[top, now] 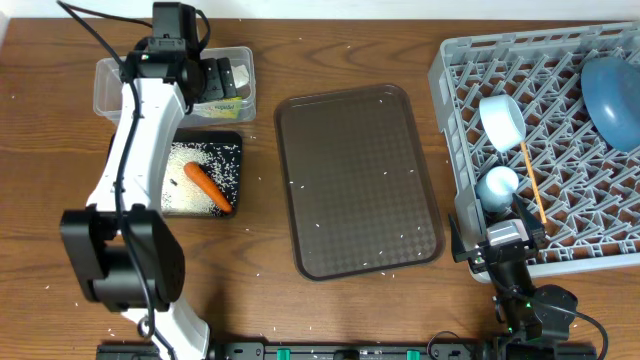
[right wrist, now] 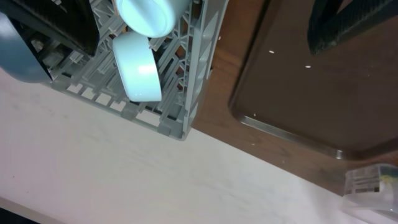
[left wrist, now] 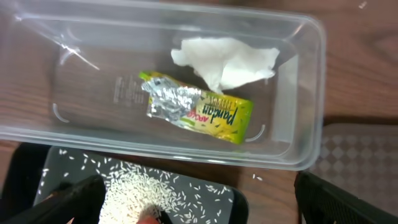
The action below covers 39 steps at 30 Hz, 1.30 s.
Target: Sort waste into correct bins and load items into the dishwasher rack
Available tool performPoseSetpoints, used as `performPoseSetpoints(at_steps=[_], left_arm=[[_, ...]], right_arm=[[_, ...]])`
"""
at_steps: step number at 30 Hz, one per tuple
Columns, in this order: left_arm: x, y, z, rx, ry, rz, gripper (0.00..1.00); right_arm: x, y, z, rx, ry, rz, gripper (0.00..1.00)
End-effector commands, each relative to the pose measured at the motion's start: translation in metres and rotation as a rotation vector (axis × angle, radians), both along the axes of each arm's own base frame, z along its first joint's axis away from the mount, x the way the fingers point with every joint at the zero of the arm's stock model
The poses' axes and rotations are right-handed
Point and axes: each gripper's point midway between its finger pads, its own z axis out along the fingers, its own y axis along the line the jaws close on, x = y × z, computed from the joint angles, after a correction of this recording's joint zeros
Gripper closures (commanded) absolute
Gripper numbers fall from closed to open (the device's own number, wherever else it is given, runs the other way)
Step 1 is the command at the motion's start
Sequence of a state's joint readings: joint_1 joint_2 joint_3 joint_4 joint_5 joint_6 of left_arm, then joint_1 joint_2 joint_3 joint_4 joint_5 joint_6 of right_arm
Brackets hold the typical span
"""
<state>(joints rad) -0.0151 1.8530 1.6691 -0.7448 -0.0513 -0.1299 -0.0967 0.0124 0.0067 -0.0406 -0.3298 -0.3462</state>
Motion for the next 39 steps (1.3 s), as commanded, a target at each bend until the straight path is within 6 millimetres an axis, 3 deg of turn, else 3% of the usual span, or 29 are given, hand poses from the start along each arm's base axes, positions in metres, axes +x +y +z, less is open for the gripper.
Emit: performPoseSetpoints(at_steps=[1, 5, 8, 16, 22, 27, 34, 39], left_arm=[[-0.009, -0.016, 0.052, -0.013, -0.158, -0.074, 0.02], [-0.024, -0.045, 0.079, 0.008, -0.357, -0.293, 0.02], [-0.053, -0.051, 0.079, 0.02, -0.461, -0.368, 0.02], [-0.149, -0.037, 0.039, 0.044, -0.617, -0.336, 0.02], [-0.198, -0.034, 0.008, 0.063, -0.728, -0.325, 0.02], [-0.216, -0.033, -0.01, 0.077, -0.819, -0.323, 0.02], [-0.223, -0.033, -0.028, 0.088, -0.881, -0.32, 0.02], [-0.226, -0.031, -0.025, 0.097, -0.892, -0.311, 0.02]], right_arm=[[-0.002, 0.007, 0.0, 0.02, 0.005, 0.035, 0.01], [-0.002, 0.008, 0.0, 0.02, 0.005, 0.035, 0.01], [-0.002, 0.007, 0.0, 0.02, 0.005, 0.035, 0.01], [-0.002, 0.008, 0.0, 0.02, 0.005, 0.035, 0.01], [-0.002, 0.007, 0.0, 0.02, 0.005, 0.035, 0.01], [-0.002, 0.008, 0.0, 0.02, 0.005, 0.035, 0.01], [-0.002, 0.007, 0.0, 0.02, 0.005, 0.035, 0.01], [-0.002, 0.007, 0.0, 0.02, 0.005, 0.035, 0.01]])
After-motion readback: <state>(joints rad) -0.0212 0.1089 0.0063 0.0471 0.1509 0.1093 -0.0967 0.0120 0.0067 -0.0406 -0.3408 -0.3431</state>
